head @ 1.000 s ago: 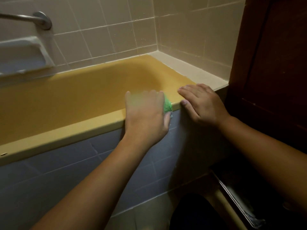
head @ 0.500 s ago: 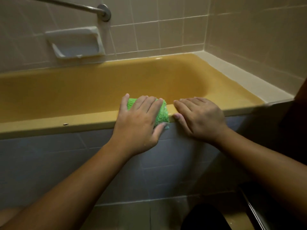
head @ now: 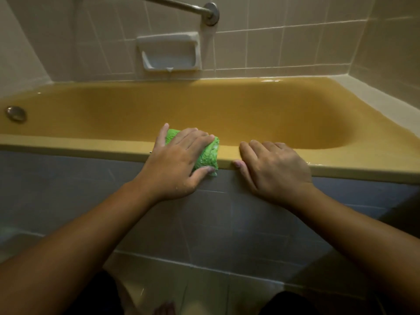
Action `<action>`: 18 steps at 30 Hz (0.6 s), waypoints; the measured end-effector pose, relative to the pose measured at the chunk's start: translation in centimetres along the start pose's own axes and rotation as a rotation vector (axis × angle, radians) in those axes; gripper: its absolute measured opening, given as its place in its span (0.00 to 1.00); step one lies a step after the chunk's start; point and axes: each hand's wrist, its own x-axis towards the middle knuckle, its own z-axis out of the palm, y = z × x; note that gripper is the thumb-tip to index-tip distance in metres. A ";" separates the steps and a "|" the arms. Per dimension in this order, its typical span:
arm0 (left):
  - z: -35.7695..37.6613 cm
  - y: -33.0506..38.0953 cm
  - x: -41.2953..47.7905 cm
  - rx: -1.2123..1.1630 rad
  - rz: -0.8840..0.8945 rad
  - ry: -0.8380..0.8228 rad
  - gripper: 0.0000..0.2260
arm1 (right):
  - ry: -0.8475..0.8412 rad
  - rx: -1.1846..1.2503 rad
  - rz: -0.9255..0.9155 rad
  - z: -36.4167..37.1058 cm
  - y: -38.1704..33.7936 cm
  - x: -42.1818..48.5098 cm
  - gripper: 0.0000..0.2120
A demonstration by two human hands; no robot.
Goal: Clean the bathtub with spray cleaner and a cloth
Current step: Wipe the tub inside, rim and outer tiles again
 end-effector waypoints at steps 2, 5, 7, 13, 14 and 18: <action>-0.3 -0.8 -0.3 0.005 -0.034 -0.027 0.32 | -0.021 0.011 -0.005 0.0 -0.9 0.7 0.27; -0.5 -1.4 -0.7 0.068 -0.074 -0.071 0.35 | -0.041 0.031 -0.003 -0.2 -2.3 1.4 0.26; -0.6 -1.8 -1.0 0.083 -0.123 -0.099 0.36 | -0.047 0.051 0.001 -0.3 -3.0 1.9 0.26; -0.7 -4.4 -2.2 0.049 -0.261 -0.118 0.34 | -0.052 0.108 -0.017 -0.3 -5.7 4.0 0.25; -0.7 -4.9 -2.4 0.043 -0.274 -0.120 0.34 | -0.057 0.114 -0.028 -0.2 -6.3 4.5 0.24; -1.1 -7.3 -3.1 0.012 -0.316 -0.134 0.32 | -0.037 0.131 -0.085 -0.2 -9.3 6.6 0.23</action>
